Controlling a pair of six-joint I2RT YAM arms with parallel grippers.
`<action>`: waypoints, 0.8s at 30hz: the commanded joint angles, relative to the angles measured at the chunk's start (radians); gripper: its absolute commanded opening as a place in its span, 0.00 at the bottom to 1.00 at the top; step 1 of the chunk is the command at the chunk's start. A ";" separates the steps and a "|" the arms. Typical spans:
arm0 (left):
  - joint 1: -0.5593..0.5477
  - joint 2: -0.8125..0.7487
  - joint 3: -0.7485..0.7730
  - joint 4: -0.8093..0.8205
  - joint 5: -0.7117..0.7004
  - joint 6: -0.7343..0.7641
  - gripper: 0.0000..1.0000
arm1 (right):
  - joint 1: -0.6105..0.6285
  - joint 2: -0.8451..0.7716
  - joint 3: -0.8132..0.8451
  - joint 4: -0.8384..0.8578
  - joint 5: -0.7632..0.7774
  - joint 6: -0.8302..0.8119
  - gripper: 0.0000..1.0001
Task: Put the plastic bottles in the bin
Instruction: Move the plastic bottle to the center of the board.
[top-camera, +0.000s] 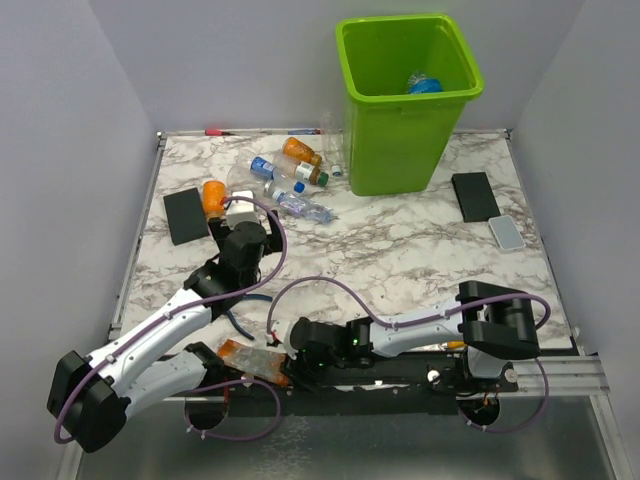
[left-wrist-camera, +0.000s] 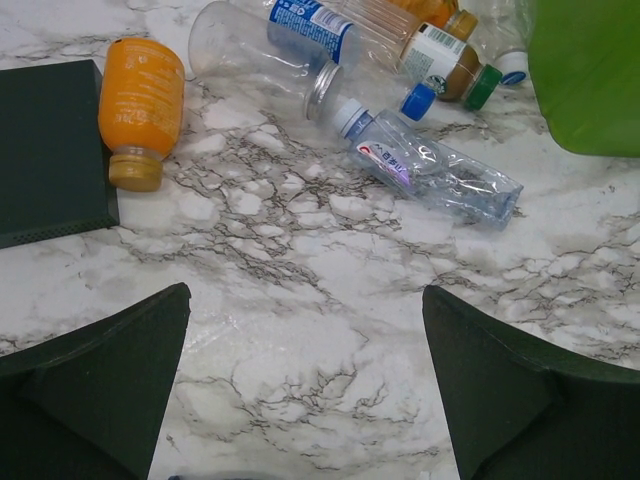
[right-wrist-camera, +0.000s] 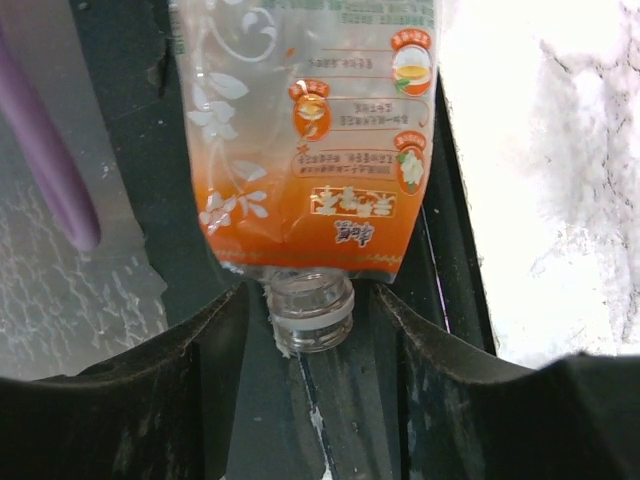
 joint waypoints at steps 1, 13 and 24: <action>0.006 -0.027 -0.016 0.012 0.016 0.004 0.99 | 0.009 0.050 0.044 -0.044 0.062 0.013 0.52; 0.005 -0.047 -0.022 0.011 0.001 0.004 0.99 | 0.030 -0.053 0.040 -0.157 0.225 0.031 0.29; 0.007 -0.156 -0.032 0.024 -0.129 -0.005 0.99 | -0.048 -0.332 -0.039 -0.435 0.484 0.103 0.27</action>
